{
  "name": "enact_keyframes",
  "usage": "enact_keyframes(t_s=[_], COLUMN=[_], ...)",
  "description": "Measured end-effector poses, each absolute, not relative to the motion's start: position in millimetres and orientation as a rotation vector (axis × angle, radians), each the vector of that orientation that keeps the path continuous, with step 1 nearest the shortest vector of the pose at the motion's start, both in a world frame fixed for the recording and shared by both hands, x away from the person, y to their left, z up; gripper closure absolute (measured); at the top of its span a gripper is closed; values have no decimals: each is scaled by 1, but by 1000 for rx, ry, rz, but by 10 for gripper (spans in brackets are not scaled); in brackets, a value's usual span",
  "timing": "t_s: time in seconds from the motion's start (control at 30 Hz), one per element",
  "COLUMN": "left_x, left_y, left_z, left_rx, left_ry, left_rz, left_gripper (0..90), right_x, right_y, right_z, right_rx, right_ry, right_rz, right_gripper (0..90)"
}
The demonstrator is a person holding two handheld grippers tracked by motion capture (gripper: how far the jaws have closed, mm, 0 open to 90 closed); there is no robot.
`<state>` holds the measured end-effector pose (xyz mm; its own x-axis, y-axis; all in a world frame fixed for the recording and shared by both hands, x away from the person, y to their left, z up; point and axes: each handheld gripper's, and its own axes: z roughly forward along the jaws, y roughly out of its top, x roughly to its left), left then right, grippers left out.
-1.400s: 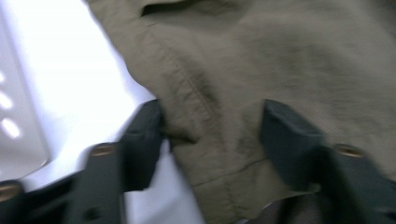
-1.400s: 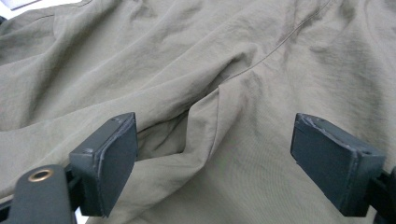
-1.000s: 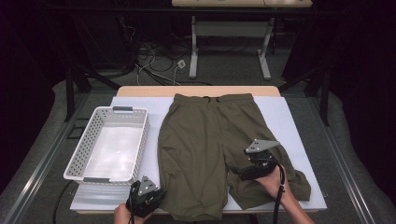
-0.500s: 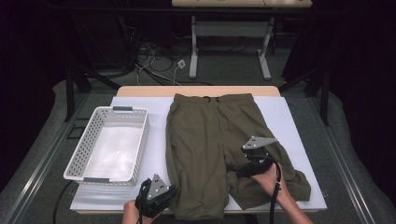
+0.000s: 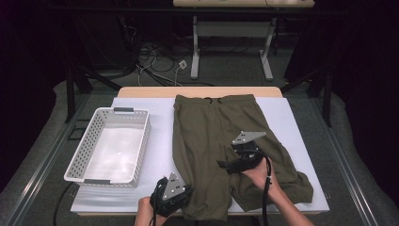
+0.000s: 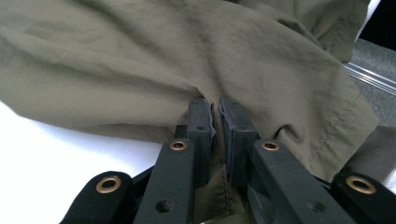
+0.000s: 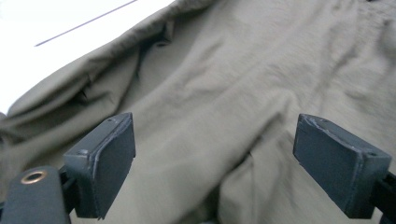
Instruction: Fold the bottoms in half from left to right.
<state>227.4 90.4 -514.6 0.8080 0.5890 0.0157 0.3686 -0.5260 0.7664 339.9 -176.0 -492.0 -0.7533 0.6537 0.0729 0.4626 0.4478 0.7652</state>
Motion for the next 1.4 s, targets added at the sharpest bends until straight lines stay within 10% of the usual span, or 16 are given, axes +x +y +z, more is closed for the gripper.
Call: enact_keyframes(t_s=[0.9, 1.2, 1.4], left_x=[230, 232, 234], left_y=[57, 59, 64], left_z=[-521, -518, -515], left_rx=[2175, 2142, 2124], left_ry=[601, 592, 594], left_rz=[336, 337, 337], left_gripper=[835, 833, 821], right_x=[356, 353, 352], right_y=[-106, -95, -98], right_z=[-507, -519, -518], right_rx=[971, 993, 1017], right_ry=[2684, 2708, 2675], right_rz=[1267, 1243, 1263], right_gripper=[195, 787, 889])
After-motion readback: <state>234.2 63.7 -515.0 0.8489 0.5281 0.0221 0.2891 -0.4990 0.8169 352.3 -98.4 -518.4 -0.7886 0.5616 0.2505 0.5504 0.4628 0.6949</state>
